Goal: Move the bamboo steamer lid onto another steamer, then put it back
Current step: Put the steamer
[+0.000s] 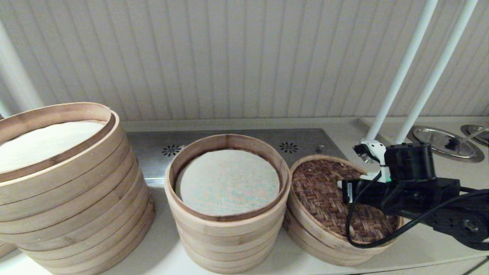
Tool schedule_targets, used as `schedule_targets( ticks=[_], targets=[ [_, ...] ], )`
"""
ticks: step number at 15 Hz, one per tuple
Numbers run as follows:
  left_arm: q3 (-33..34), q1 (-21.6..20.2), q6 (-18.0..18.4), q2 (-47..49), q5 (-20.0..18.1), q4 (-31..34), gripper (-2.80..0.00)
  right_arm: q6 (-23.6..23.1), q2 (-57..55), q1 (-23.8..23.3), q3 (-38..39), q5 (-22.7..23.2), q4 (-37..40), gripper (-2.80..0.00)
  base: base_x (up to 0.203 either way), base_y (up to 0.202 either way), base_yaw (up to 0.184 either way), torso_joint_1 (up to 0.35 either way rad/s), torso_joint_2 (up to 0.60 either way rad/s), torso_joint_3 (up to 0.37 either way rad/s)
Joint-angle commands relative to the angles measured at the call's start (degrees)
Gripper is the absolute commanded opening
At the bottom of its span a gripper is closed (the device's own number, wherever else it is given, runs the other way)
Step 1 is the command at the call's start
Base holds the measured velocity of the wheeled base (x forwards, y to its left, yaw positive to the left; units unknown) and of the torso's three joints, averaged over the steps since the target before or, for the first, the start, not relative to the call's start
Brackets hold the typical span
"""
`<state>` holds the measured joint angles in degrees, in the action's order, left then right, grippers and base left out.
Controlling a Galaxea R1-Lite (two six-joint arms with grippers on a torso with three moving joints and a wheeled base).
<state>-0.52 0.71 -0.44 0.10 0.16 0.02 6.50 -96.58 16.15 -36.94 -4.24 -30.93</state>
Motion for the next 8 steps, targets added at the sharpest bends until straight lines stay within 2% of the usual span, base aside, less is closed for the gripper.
schedule_targets(
  ticks=[1,8],
  targets=[
    [0.0,0.0,0.01,-0.01,0.02,-0.01,-2.8,0.09,-0.31,0.47,-0.77,-0.04,-0.18,-2.8,0.0,0.0,0.0,0.0,0.0,0.0],
    [0.0,0.0,0.01,-0.01,0.02,-0.02,-2.8,0.01,-1.24,1.43,-1.82,-0.16,-0.18,-2.8,0.0,0.0,0.0,0.0,0.0,0.0]
  ],
)
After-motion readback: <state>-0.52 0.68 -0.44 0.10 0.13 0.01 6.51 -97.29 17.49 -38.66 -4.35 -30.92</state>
